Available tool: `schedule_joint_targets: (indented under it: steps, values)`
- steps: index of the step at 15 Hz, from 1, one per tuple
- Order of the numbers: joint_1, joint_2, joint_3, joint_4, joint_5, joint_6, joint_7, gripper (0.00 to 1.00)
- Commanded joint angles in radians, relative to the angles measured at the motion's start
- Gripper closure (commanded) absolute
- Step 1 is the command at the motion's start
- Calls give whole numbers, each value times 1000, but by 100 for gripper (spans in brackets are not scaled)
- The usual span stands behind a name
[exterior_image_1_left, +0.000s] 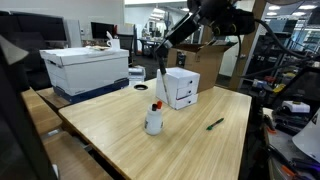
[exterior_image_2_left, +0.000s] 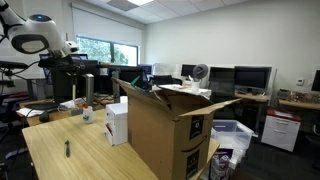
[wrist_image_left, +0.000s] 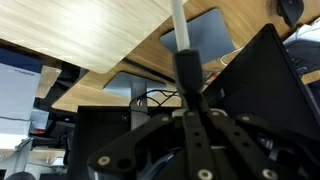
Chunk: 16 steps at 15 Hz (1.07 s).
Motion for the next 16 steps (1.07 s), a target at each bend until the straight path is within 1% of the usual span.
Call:
schedule_joint_targets:
  steps: [1, 10, 16]
  values:
    - [47, -18, -31, -27, 77, 51, -101, 95]
    - [77, 31, -94, 15, 123, 67, -173, 95]
    - [113, 65, -142, 60, 210, 62, -268, 95]
